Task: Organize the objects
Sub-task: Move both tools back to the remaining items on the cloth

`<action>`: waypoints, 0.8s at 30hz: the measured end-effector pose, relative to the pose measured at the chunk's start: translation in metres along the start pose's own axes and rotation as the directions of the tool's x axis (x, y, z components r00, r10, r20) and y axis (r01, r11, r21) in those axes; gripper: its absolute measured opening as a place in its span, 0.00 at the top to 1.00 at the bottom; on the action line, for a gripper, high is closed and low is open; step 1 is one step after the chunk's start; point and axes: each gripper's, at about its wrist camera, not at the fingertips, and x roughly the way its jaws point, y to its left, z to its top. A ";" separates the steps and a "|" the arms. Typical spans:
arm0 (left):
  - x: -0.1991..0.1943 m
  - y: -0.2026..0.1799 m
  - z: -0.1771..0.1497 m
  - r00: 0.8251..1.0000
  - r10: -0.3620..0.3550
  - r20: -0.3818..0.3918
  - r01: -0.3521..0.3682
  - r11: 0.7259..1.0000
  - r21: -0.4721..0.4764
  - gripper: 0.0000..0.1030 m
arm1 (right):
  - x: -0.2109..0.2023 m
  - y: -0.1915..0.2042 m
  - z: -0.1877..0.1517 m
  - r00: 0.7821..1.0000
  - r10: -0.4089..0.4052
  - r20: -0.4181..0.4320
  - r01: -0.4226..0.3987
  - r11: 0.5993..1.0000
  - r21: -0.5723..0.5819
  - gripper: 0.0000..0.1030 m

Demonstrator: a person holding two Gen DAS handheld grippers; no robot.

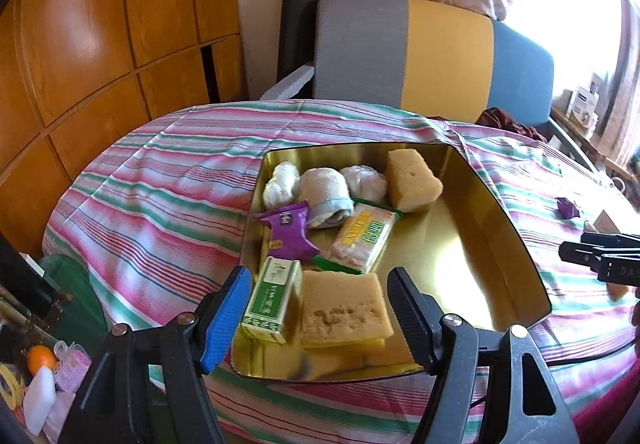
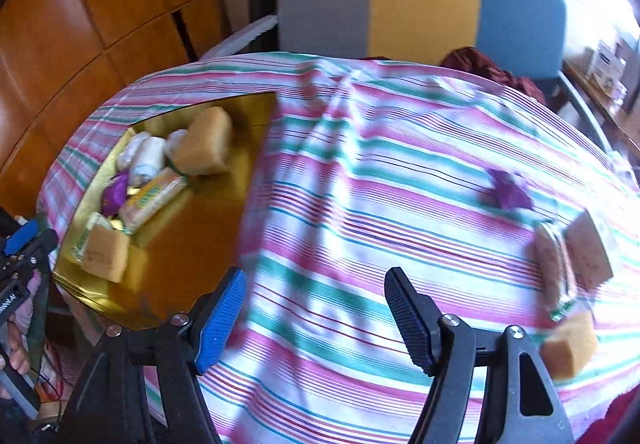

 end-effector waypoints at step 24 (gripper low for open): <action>0.000 -0.071 0.014 0.995 -0.098 0.003 0.096 0.983 0.156 0.25 | -0.042 -0.174 -0.043 0.972 -0.235 -0.020 0.226 0.903 0.366 0.29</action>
